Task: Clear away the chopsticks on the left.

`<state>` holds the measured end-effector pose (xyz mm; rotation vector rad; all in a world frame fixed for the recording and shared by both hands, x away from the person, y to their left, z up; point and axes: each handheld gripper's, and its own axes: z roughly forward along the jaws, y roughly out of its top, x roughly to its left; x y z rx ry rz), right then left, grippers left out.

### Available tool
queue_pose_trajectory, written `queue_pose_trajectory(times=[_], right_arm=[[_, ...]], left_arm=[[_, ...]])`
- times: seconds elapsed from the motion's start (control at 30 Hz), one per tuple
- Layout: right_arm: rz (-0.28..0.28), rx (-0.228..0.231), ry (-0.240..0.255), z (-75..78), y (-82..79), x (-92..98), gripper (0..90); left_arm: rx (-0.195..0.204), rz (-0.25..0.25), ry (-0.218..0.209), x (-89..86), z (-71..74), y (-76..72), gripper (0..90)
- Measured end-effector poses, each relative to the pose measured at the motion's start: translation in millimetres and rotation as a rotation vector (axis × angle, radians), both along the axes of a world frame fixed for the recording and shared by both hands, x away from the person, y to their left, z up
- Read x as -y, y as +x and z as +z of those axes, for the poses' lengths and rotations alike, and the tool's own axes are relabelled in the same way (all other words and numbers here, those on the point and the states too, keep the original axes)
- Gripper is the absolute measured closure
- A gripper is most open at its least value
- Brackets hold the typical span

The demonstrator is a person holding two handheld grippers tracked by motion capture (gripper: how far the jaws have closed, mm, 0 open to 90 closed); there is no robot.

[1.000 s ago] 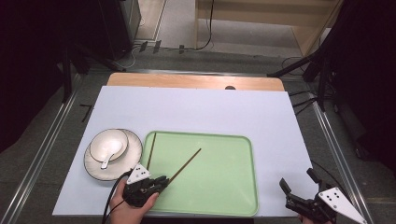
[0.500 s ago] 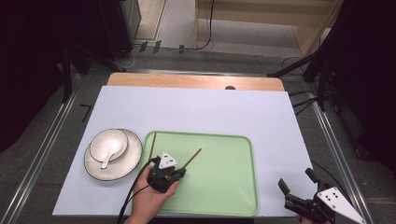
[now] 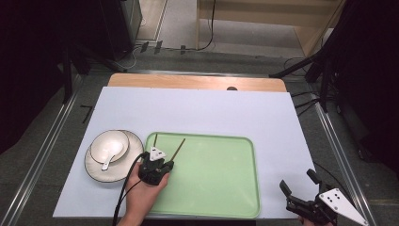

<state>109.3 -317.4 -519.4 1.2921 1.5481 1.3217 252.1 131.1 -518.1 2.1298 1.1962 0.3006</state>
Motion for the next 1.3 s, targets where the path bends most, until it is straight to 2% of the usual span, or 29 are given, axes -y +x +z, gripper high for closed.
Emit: queue_pose_trajectory(times=[0.23,0.47,0.57,0.7,0.9,1.1,1.3], right_arm=[[-0.002,-0.002,0.0,-0.2,-0.1,0.0,1.6],[-0.001,-0.004,0.002,-0.4,0.0,-0.4,1.6],[-0.001,-0.003,0.002,-0.7,0.0,0.1,1.6],[-0.002,-0.005,0.009,-1.0,0.2,0.9,1.6],[-0.001,-0.006,0.009,-1.1,0.2,0.6,1.6],[-0.002,-0.009,0.009,-1.4,0.3,1.0,1.6],[-0.002,-0.009,0.009,-1.3,0.1,0.9,1.6]], left_arm=[[0.002,0.058,0.01,-20.6,1.6,4.7,90.0],[0.029,0.094,0.037,-32.7,1.9,1.7,90.0],[0.028,0.107,0.031,-38.8,1.8,1.0,90.0],[0.023,0.116,0.002,-45.8,2.1,0.8,90.0],[0.016,0.096,-0.03,-47.7,-0.2,0.5,87.1],[0.039,0.082,-0.049,-50.0,0.5,-0.8,85.6],[0.09,0.104,-0.061,-54.0,4.4,-5.0,83.3]])
